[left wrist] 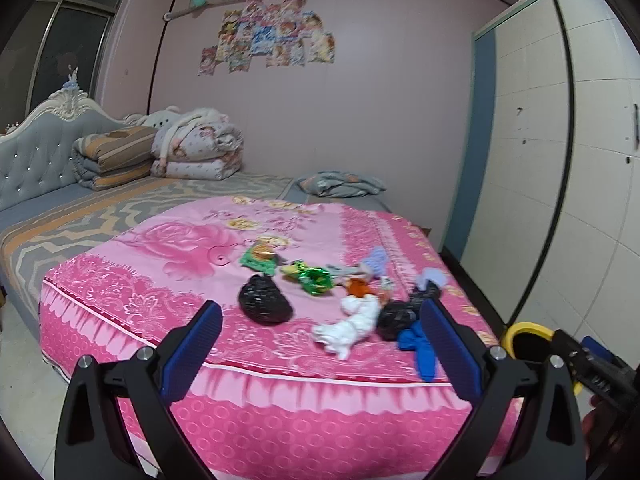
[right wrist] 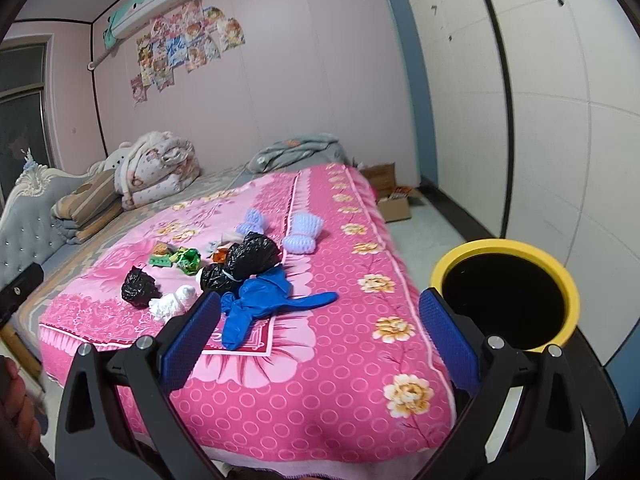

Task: Collect trash
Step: 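Grasp the black plastic bag with the left gripper while the right gripper grasps another black bag, then carry both black bags over the yellow bin and open both grippers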

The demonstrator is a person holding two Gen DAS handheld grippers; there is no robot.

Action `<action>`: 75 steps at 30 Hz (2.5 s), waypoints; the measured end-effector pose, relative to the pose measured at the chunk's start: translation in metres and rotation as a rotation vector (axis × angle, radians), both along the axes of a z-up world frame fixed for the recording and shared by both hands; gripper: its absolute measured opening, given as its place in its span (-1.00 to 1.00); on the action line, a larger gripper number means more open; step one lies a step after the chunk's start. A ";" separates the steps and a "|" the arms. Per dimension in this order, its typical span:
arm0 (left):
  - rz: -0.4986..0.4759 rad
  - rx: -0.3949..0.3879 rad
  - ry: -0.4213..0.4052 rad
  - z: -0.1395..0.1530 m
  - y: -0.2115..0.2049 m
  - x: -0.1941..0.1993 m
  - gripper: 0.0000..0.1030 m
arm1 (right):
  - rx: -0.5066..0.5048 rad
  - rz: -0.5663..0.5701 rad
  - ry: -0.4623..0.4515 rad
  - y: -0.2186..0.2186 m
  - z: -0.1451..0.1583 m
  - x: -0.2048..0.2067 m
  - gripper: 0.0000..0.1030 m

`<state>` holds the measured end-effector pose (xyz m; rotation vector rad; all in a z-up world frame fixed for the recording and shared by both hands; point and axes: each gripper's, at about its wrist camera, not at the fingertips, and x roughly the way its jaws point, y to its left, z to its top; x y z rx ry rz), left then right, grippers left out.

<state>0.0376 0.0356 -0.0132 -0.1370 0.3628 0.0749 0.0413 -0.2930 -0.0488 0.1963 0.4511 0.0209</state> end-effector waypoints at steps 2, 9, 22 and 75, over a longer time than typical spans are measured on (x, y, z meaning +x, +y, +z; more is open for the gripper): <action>0.020 0.002 0.026 -0.003 0.011 0.012 0.86 | -0.011 0.022 0.009 0.003 0.001 0.011 0.84; 0.054 -0.025 0.174 -0.030 0.052 0.065 0.87 | 0.006 0.150 0.082 0.016 -0.002 0.067 0.84; 0.091 -0.008 0.305 -0.060 0.090 0.166 0.87 | 0.119 0.313 0.262 0.049 -0.017 0.191 0.84; -0.191 0.017 0.159 0.019 -0.013 0.180 -0.13 | 0.133 0.259 0.105 -0.013 0.080 0.162 -0.63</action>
